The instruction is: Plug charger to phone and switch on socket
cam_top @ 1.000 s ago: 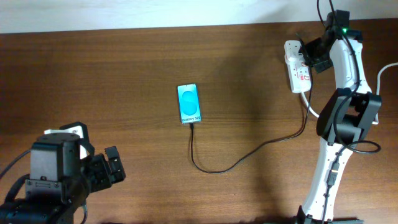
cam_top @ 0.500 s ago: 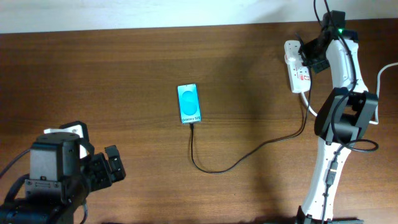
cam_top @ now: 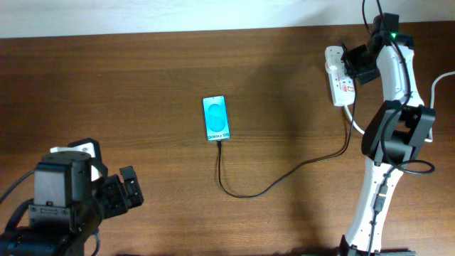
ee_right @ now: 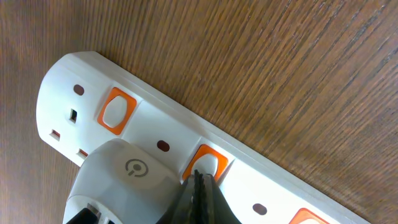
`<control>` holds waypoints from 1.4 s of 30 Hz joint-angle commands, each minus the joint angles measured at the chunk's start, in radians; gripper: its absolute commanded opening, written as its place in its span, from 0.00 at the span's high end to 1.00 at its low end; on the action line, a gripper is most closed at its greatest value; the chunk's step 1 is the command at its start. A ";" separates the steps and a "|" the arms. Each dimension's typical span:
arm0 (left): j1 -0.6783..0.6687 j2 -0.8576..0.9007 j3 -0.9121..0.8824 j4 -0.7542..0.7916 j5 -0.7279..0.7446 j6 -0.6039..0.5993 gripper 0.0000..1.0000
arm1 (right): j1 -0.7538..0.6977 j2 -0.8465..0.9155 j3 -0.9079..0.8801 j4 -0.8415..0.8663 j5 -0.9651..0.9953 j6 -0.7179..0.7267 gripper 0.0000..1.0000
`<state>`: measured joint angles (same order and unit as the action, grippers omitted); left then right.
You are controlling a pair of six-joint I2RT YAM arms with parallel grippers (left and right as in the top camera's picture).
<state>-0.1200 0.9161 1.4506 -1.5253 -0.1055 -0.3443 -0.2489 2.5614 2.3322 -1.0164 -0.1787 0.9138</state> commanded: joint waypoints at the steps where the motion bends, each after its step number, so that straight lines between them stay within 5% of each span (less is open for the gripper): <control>1: 0.005 -0.001 0.009 0.002 -0.004 0.000 0.00 | 0.045 0.047 0.001 0.018 -0.094 0.012 0.96; 25: 0.005 -0.001 0.009 0.006 -0.004 0.000 0.01 | -0.028 0.043 0.013 0.129 -0.386 0.072 0.96; 42: 0.005 -0.001 0.009 0.015 -0.004 0.000 0.01 | -0.061 -0.042 0.019 -0.031 -0.201 -0.023 0.96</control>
<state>-0.1200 0.9161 1.4506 -1.5215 -0.1051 -0.3443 -0.3157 2.5755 2.3398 -1.0512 -0.4160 0.9176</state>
